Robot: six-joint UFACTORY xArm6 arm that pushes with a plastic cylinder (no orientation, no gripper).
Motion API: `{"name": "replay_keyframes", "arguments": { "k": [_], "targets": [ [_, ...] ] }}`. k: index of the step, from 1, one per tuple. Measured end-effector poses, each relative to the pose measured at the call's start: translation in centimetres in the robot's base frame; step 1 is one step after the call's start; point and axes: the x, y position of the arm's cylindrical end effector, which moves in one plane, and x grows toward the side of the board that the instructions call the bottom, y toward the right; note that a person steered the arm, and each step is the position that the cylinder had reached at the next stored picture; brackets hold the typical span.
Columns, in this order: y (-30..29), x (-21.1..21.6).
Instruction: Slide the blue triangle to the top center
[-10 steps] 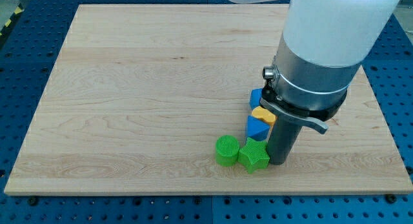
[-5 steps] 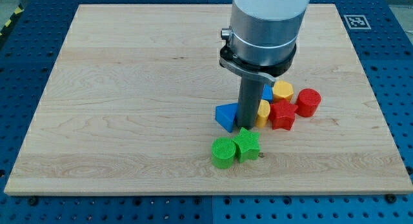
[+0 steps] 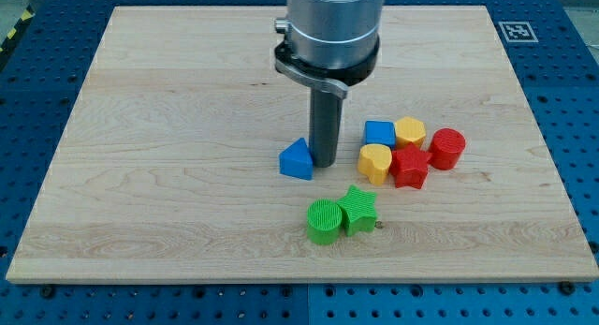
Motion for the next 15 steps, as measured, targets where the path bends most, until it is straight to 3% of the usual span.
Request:
{"name": "replay_keyframes", "arguments": {
  "k": [3, 5, 7, 9, 12, 15],
  "targets": [
    [-1.5, 3.5],
    [-5.7, 3.6],
    [-6.4, 2.5],
    [-6.4, -2.9],
    [-6.3, -16.6],
    [-8.4, -20.0]
  ]
}}
